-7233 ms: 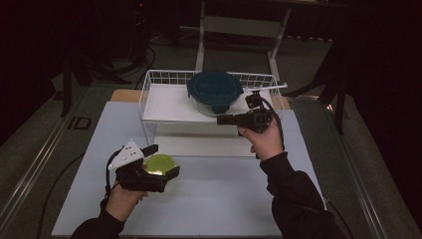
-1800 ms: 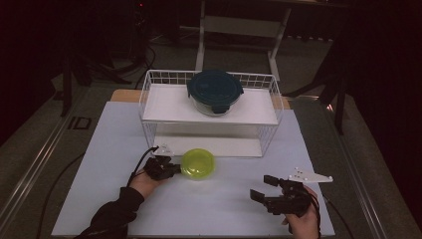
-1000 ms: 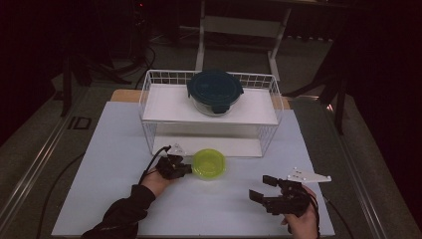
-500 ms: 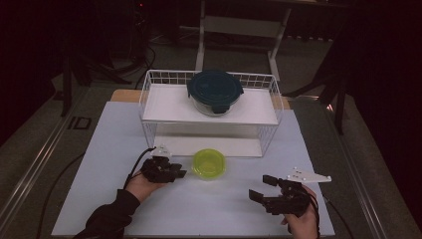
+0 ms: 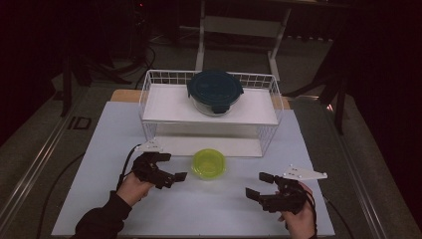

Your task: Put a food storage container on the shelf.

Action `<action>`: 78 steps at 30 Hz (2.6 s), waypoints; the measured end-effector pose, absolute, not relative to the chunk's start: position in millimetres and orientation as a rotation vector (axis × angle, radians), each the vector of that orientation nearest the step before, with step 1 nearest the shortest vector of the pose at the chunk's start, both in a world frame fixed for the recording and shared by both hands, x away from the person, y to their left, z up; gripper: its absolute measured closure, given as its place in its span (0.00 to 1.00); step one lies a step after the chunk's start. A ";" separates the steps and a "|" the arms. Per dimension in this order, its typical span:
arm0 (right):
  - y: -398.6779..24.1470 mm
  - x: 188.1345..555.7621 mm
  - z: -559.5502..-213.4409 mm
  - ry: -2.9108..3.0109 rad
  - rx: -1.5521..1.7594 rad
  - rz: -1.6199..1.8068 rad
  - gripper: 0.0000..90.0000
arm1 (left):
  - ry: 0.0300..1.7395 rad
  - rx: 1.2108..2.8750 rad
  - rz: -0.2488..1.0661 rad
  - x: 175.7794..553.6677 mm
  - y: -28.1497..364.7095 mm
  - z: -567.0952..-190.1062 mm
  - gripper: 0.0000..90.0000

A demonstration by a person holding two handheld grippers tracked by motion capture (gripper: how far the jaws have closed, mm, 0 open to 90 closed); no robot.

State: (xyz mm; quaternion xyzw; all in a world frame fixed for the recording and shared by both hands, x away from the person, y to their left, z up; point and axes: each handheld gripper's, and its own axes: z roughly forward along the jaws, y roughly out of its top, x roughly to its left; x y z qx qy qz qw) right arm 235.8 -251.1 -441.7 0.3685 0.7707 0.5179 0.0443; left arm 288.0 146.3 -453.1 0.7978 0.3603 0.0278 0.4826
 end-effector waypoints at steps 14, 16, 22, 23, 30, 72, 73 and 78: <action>-227.3 265.4 -442.3 2.383 1.058 1.547 0.16 | 0.887 1.887 0.034 296.1 131.5 -439.3 0.00; -222.9 270.5 -442.8 2.389 1.058 1.547 0.15 | 0.896 1.886 0.029 298.9 129.0 -439.8 0.00; -211.4 289.3 -451.4 2.447 1.105 1.519 0.16 | 0.934 1.875 0.003 311.1 122.4 -445.2 0.00; -208.9 292.0 -453.3 2.453 1.120 1.499 0.16 | 0.939 1.881 -0.004 313.1 121.1 -446.8 0.00; -201.8 310.9 -467.5 2.469 1.313 1.507 0.16 | 1.083 1.864 -0.048 328.0 116.7 -462.6 0.06; -181.6 336.7 -496.6 2.484 1.814 1.430 0.86 | 1.298 1.832 -0.313 331.7 110.2 -497.5 0.84; -181.7 335.6 -496.6 2.484 1.809 1.429 0.86 | 1.298 1.832 -0.313 331.7 110.2 -497.5 0.85; -183.3 326.2 -496.2 2.471 1.791 1.434 0.89 | 1.296 1.856 -0.311 321.5 106.6 -493.5 0.88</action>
